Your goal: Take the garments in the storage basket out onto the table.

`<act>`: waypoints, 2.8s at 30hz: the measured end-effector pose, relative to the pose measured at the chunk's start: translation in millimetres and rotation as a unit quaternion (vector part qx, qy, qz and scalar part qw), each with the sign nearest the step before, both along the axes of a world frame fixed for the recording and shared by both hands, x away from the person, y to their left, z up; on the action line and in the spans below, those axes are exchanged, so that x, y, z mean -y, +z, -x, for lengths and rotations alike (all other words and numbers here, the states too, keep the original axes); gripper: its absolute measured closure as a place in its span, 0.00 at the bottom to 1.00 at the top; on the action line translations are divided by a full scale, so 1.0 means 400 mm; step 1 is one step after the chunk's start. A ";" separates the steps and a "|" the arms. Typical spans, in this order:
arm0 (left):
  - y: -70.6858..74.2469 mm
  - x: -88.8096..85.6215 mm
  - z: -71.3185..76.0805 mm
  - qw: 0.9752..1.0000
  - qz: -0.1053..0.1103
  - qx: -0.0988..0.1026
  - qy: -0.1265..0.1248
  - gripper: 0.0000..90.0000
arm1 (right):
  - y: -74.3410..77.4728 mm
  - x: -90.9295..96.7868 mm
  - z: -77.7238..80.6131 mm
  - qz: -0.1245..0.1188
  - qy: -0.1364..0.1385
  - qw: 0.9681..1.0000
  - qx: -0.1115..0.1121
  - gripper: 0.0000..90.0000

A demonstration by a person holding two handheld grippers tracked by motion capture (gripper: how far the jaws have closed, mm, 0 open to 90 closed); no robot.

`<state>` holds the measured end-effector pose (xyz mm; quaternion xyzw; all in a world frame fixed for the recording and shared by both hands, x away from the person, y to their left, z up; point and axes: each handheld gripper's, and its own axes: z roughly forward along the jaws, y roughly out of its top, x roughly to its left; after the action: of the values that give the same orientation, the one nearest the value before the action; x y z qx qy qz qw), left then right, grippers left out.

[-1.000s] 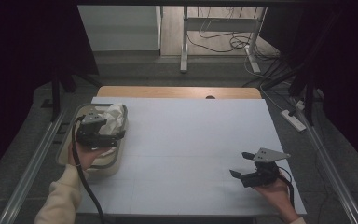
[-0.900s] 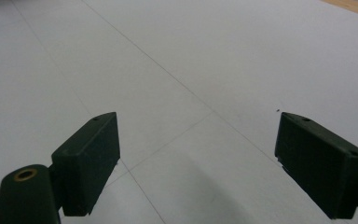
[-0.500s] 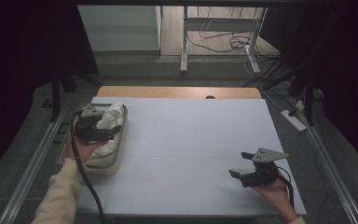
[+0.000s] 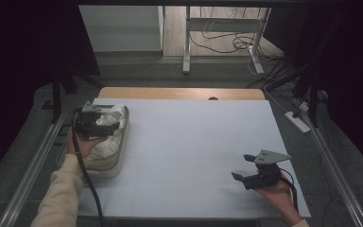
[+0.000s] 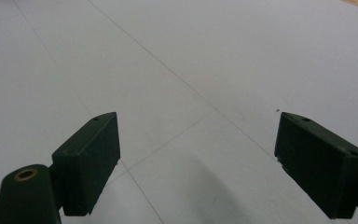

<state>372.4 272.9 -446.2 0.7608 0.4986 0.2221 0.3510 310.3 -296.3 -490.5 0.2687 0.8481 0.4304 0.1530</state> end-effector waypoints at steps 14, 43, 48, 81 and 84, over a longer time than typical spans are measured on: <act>-0.009 -0.024 -0.062 1.000 0.004 -0.013 0.016 0.15 | -0.002 -0.001 -0.001 0.002 -0.001 1.000 0.000 0.15; -0.061 -0.066 -0.092 0.997 0.011 -0.073 0.021 0.15 | -0.004 -0.003 -0.001 0.008 -0.002 1.000 -0.002 0.15; -0.067 -0.073 -0.094 0.997 0.013 -0.078 0.023 0.14 | -0.005 -0.003 -0.001 0.008 -0.001 1.000 -0.002 0.15; -0.136 -0.065 -0.129 0.980 -0.024 -0.199 -0.005 0.66 | -0.009 -0.004 -0.002 0.012 0.000 1.000 -0.004 0.15; -0.133 -0.067 -0.128 0.980 -0.023 -0.197 -0.008 0.73 | -0.009 -0.004 -0.002 0.012 0.000 1.000 -0.004 0.15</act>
<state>423.6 299.7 -499.4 0.8014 0.5467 0.0768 0.2299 310.9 -294.5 -494.0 0.2686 0.8539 0.4189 0.1524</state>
